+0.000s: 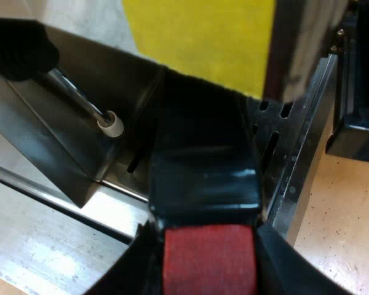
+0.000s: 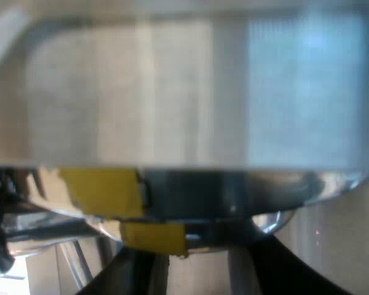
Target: Put the handle in the coffee machine
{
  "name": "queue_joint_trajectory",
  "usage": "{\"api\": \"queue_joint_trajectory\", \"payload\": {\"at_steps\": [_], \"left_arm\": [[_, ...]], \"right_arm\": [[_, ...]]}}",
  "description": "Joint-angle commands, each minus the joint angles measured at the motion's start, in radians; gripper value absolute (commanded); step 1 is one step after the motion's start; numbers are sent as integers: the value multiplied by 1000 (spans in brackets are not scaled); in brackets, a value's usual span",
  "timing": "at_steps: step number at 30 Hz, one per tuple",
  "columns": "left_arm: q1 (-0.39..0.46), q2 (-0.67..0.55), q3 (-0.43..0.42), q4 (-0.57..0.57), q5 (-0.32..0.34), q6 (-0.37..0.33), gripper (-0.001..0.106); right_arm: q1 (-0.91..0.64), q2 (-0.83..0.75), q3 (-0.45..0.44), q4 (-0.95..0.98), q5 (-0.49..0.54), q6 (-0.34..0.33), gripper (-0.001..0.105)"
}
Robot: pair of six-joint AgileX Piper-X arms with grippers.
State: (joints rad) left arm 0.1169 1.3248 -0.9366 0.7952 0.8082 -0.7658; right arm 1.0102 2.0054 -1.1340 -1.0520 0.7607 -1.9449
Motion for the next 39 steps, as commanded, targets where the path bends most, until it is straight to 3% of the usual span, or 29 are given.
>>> {"api": "queue_joint_trajectory", "payload": {"at_steps": [1, 11, 14, 18, 20, 30, 39], "left_arm": [[0, -22, -28, -30, 80, -15, 0], [0, -22, -28, -30, 80, -15, 0], [0, -22, -28, -30, 80, -15, 15], [0, -22, -28, -13, 80, -13, 52], [0, -22, -28, -2, 80, -11, 58], [0, -60, -29, 14, 34, 20, 59], [36, -111, -29, 27, 36, 23, 59]], "right_arm": [[-6, -20, -32, -66, 2, -23, 27], [-6, -20, -32, -66, 6, -36, 27], [-6, -20, -32, -69, 6, -36, 27], [-6, -20, -32, -74, 26, -38, 27], [-6, -23, -32, -73, 45, -51, 27], [-6, -25, -32, -168, 50, -90, 27], [-6, -25, -32, -194, 50, -101, 27]]}}
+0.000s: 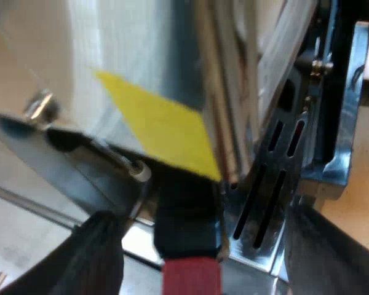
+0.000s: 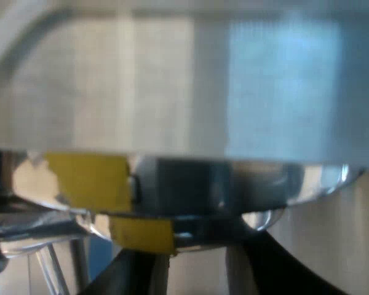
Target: Put the handle in the coffee machine
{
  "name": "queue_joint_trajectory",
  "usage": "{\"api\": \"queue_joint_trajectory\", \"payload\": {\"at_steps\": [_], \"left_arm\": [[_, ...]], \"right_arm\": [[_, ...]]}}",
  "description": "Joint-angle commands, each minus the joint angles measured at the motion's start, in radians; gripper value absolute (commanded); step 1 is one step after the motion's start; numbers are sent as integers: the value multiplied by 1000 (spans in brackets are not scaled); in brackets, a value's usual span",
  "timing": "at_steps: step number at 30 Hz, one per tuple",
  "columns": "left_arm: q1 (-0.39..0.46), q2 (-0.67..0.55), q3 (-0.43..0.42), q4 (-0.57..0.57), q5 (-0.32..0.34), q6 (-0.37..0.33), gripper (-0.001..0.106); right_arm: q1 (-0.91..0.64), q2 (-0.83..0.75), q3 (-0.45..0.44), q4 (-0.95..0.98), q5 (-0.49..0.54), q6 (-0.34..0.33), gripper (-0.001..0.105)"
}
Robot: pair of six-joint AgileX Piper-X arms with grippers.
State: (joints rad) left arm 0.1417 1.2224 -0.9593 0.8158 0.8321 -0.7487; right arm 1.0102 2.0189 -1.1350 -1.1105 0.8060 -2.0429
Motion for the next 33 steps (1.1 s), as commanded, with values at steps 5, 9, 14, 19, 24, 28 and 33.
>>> {"api": "queue_joint_trajectory", "payload": {"at_steps": [5, 9, 14, 19, 24, 28, 33], "left_arm": [[112, -34, -21, 44, 72, 6, 59], [204, -56, -63, 48, 126, -45, 45], [213, -48, -133, 46, 100, -107, 1], [172, 5, -176, 46, 19, -120, 1], [167, 92, -178, 46, -44, -136, 1], [167, 141, -178, 78, -73, -103, 1], [142, 179, -178, 96, -81, -74, 1]], "right_arm": [[-6, -38, -31, -135, 5, -3, 27], [-6, -38, -31, -135, 5, -3, 27], [-6, -38, -31, -135, 5, -3, 27], [-6, -38, -31, -135, 5, -3, 27], [-6, -38, -31, -135, 5, -3, 27], [-6, -38, -31, -135, 5, -3, 27], [-6, -38, -31, -135, 5, -3, 27]]}}
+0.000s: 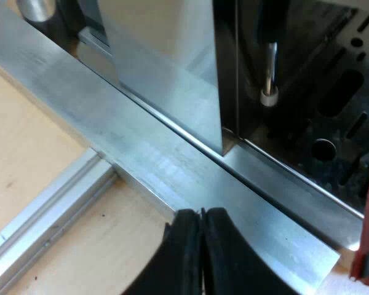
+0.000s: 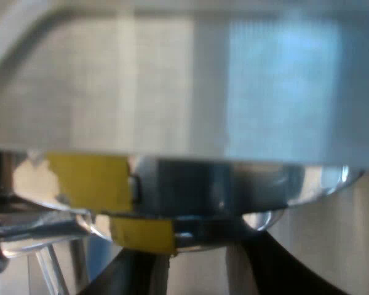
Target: Put the handle in the coffee machine
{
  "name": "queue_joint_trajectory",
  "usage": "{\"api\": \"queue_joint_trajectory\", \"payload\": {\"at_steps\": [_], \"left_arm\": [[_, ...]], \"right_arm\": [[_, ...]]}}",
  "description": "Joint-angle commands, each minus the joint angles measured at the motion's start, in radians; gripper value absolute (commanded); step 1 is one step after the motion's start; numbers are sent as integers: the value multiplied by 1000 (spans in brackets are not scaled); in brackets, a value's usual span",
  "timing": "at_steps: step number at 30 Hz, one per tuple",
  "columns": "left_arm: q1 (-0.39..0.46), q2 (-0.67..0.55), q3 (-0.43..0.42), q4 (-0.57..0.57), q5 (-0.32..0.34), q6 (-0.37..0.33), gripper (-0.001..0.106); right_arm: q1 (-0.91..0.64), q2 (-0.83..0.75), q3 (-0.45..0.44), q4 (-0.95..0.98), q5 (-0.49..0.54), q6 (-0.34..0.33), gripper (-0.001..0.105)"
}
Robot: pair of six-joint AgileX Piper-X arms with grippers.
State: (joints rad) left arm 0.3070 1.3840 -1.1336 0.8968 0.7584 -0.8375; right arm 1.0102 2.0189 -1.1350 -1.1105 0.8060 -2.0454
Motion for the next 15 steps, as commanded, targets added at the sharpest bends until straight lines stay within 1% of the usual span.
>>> {"api": "queue_joint_trajectory", "payload": {"at_steps": [1, 4, 7, 8, 10, 12, 14, 15], "left_arm": [[-27, 20, -4, 20, -5, 16, 1], [-67, 31, -4, 36, -15, 20, 1], [-116, 31, 1, 54, -49, 47, 0], [-127, 31, 0, 59, -47, 39, 0], [-135, 31, 3, 65, -24, 22, 0], [-135, 31, 16, 72, -32, 9, 0], [-132, 31, 37, 73, -54, 16, 0], [-129, 29, 54, 82, -51, 36, 0]], "right_arm": [[-6, -38, -31, -135, 5, -1, 27], [-6, -38, -31, -135, 5, -1, 27], [-6, -38, -31, -135, 5, -1, 27], [-3, -38, -31, -135, 5, -1, 27], [-3, -38, -31, -135, 5, -1, 27], [-3, -38, -31, -135, 5, -1, 27], [-3, -38, -31, -135, 5, -1, 27], [-3, -38, -31, -135, 5, -1, 27]]}}
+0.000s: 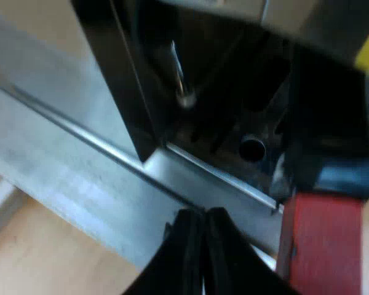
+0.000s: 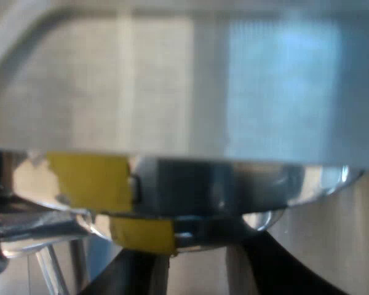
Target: Put the handle in the coffee machine
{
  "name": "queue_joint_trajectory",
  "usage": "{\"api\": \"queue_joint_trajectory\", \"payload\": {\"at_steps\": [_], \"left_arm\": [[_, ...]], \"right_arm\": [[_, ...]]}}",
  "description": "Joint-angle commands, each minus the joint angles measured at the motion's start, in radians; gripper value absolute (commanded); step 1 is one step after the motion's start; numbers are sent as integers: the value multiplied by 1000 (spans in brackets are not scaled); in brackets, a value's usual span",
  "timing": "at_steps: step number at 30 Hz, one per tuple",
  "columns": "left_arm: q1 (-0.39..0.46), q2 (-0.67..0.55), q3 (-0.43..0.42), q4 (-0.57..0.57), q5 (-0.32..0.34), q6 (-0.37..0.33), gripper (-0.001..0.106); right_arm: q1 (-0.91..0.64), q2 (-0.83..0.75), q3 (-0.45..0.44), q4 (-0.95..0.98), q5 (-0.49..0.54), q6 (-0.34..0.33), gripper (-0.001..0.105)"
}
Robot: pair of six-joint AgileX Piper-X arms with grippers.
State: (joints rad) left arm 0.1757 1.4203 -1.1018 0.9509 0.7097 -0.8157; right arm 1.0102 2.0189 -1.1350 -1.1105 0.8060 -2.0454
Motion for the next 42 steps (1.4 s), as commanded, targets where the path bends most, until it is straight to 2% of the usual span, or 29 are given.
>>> {"api": "queue_joint_trajectory", "payload": {"at_steps": [1, 5, 10, 13, 18, 23, 29, 33, 34, 35, 37, 42], "left_arm": [[2, -10, 33, 36, 3, 23, 0], [2, -42, 70, 40, 29, 41, 0], [2, -94, 77, 43, 29, 41, 0], [2, -113, 94, 47, 51, 27, 0], [2, -121, 167, 44, 52, 27, 0], [-1, -137, 174, 38, 112, -13, 0], [-74, -171, 174, 32, 84, -43, 0], [-112, -178, 184, 7, 39, -114, 0], [-121, -183, 199, -20, 24, -149, 0], [-134, -202, 235, -85, -6, -225, 0], [-143, -228, 261, -123, -19, -264, 0], [-175, -306, 345, -172, -57, -329, 0]], "right_arm": [[-3, -38, -31, -135, 5, -1, 27], [-3, -38, -31, -135, 5, -1, 27], [-3, -38, -31, -135, 5, -1, 27], [-3, -38, -31, -135, 5, -1, 27], [-3, -38, -31, -135, 5, -1, 27], [-3, -38, -31, -135, 5, -1, 27], [-3, -38, -31, -135, 5, -1, 27], [-3, -38, -31, -135, 5, -11, 27], [-3, -38, -31, -135, 5, -34, 27], [-3, -38, -31, -135, 5, -58, 27], [-3, -38, -31, -135, 5, -83, 27], [-3, -38, -31, -135, 5, -84, 27]]}}
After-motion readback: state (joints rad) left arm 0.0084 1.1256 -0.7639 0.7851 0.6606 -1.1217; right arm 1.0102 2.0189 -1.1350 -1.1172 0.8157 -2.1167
